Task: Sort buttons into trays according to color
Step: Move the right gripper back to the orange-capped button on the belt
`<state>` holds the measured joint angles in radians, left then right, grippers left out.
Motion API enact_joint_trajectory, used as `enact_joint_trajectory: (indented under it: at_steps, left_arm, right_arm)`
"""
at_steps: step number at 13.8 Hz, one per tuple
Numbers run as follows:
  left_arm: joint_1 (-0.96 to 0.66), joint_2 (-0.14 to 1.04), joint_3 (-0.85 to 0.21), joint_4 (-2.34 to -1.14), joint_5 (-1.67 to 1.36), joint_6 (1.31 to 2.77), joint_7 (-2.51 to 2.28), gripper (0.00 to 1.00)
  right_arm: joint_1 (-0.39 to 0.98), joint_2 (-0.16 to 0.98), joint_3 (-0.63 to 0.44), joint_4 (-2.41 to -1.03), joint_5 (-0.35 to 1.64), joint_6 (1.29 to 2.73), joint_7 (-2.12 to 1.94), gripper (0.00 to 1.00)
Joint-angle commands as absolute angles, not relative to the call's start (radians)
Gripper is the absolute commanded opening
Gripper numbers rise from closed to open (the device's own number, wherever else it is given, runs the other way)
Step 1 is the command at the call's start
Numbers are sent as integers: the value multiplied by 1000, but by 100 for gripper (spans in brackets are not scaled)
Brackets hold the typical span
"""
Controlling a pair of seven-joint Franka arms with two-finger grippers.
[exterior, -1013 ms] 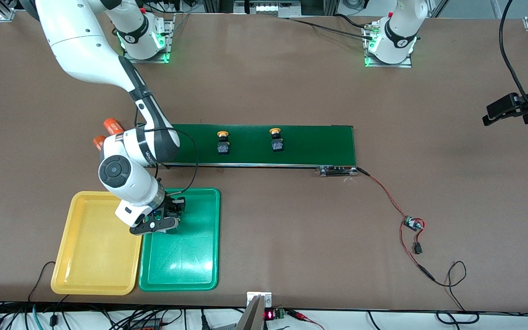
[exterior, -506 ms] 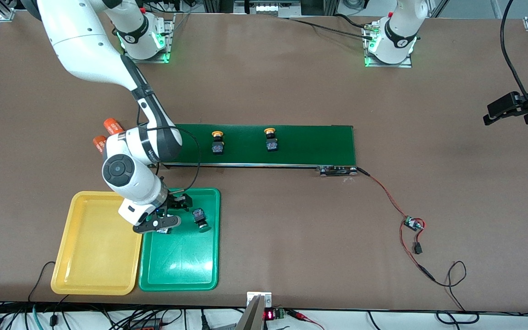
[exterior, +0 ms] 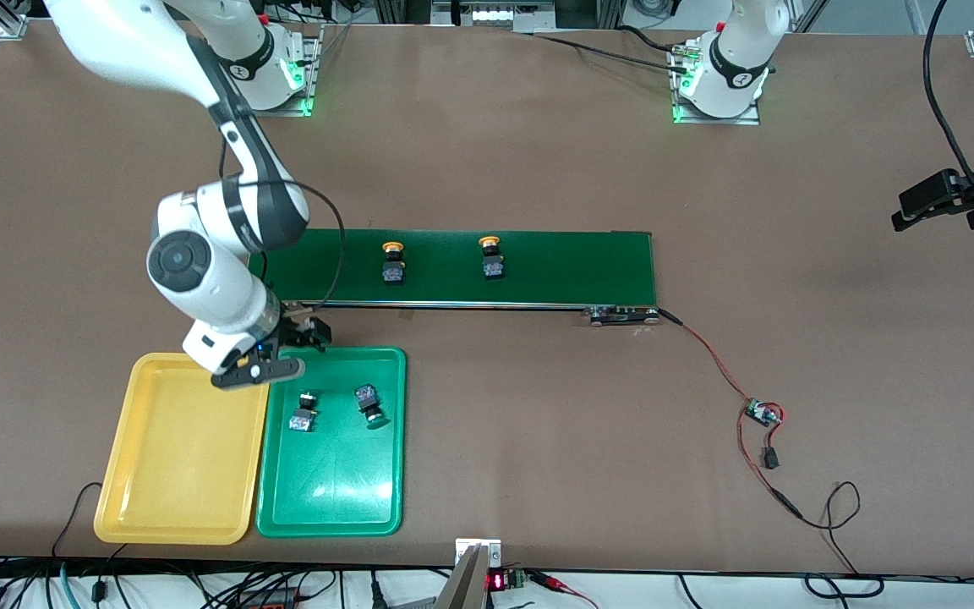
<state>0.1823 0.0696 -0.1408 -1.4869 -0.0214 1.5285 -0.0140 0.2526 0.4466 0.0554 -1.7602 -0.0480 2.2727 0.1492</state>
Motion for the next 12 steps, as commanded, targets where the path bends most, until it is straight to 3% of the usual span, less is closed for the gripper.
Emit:
enact_joint_trajectory:
  at_steps: [1,5,12]
  left_arm:
    - [190,54,-149,-1491,-3,1535,6,100]
    - [190,42,-150,-1511,-9,1563,5,100]
    - [189,-12,-156,-1572,-14,1557,-18,100]
  right_arm:
    - [236,296,69,-1943,-25,2283,199,100]
    - [230,222,113,-2066,18,2312,242,100]
    - [253,212,187,-2103,18,2347,400,100]
